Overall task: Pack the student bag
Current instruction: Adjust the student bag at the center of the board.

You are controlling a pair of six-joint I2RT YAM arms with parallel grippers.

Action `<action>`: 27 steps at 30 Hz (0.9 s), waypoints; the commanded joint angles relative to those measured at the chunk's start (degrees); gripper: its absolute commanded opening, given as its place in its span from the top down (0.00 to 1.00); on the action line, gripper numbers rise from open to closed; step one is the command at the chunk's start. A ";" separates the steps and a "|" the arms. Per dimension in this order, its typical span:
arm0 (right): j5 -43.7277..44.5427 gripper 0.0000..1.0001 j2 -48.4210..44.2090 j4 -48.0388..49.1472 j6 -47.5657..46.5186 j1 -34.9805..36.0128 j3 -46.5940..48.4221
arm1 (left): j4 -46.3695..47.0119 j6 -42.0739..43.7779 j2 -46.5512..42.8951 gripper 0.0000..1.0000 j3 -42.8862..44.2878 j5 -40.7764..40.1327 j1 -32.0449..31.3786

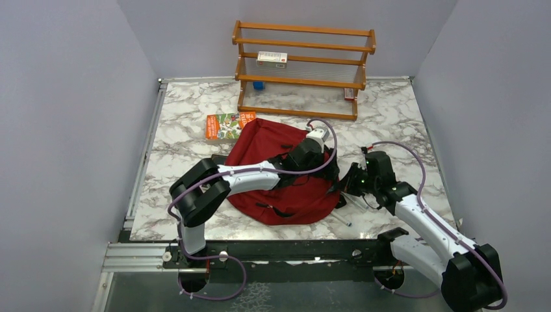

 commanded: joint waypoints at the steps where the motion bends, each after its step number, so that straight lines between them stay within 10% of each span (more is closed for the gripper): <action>1: -1.35 1.00 0.17 1.79 0.52 -0.04 -0.49 | -3.58 2.02 3.18 0.14 4.93 -3.02 -1.39; 8: -0.83 0.99 -0.56 1.36 0.35 -0.04 -0.19 | -7.84 4.97 6.02 0.32 7.55 -6.54 -2.00; 20: 1.68 0.99 -1.99 -0.46 -0.27 -0.04 0.92 | -20.74 15.05 3.22 0.94 16.73 -10.09 -1.85; 27: 2.45 0.99 -1.03 -1.35 -1.74 -0.04 2.80 | -32.89 25.82 1.34 1.00 23.76 0.19 3.70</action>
